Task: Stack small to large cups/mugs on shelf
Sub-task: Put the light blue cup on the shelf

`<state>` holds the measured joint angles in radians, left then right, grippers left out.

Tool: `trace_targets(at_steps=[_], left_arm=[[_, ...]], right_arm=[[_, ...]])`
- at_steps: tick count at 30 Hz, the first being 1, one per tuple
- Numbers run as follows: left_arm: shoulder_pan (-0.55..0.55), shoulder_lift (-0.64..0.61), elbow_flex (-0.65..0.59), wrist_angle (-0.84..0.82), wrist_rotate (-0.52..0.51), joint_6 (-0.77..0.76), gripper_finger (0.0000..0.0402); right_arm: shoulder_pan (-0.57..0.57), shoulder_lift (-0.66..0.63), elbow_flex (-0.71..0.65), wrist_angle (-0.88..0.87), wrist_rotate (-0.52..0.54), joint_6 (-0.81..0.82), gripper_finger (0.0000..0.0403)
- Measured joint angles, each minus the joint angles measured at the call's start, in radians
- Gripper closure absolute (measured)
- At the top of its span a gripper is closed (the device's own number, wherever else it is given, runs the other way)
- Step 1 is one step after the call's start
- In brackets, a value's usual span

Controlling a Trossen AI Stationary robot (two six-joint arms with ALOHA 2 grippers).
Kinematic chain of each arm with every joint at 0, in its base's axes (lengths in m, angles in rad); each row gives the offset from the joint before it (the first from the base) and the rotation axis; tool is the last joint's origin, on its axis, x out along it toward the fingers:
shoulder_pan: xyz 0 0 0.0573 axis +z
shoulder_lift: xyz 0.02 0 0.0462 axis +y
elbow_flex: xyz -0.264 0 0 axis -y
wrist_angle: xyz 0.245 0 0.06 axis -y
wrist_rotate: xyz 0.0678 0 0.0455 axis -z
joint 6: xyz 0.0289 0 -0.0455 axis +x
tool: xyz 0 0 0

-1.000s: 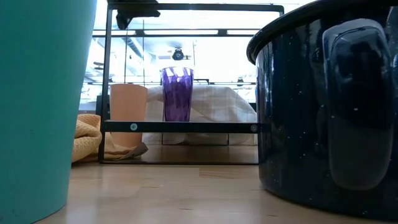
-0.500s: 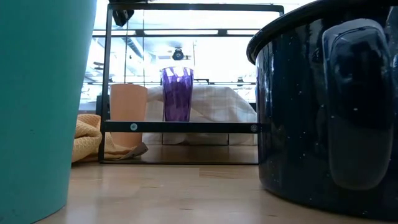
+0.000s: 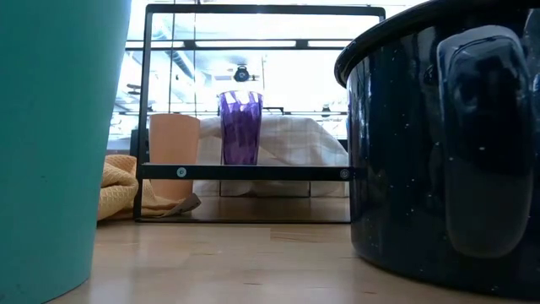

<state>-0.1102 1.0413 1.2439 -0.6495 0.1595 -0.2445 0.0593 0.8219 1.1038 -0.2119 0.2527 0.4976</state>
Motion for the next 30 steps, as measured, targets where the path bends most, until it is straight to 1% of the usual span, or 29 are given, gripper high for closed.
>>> trace_targets(at_steps=[2,4,9,13,16,20,26,28,30], left_arm=[[-0.037,0.036,0.066,-0.057,-0.012,0.038,0.0308],[-0.075,0.075,0.095,-0.080,-0.014,0.075,0.0308],[-0.145,0.175,0.049,-0.170,-0.015,0.131,0.0315],[-0.178,0.221,-0.013,-0.167,0.034,0.117,0.0316],[-0.211,0.244,-0.024,-0.150,0.053,0.032,0.0311],[-0.272,0.257,-0.024,-0.091,0.042,-0.163,0.0299],[-0.367,0.257,-0.024,0.034,-0.111,-0.487,0.0283],[-0.401,0.275,-0.015,0.082,-0.159,-0.563,0.0281],[-0.441,0.315,0.028,0.084,-0.208,-0.616,0.0282]], right_arm=[[0.000,0.000,0.000,0.000,0.000,0.000,0.0351],[0.000,0.000,0.000,0.002,0.000,0.001,0.0351],[0.000,0.000,0.000,0.002,0.000,0.026,0.0351],[0.000,0.000,0.000,0.002,0.000,0.053,0.0351],[0.000,0.000,0.000,0.001,-0.008,0.058,0.0351],[0.009,0.000,0.000,-0.006,-0.048,0.050,0.0351],[0.008,0.000,0.001,-0.041,-0.137,0.030,0.0351],[0.008,0.000,0.001,-0.052,-0.168,0.024,0.0351],[0.008,0.000,0.001,-0.074,-0.181,0.022,0.0351]])
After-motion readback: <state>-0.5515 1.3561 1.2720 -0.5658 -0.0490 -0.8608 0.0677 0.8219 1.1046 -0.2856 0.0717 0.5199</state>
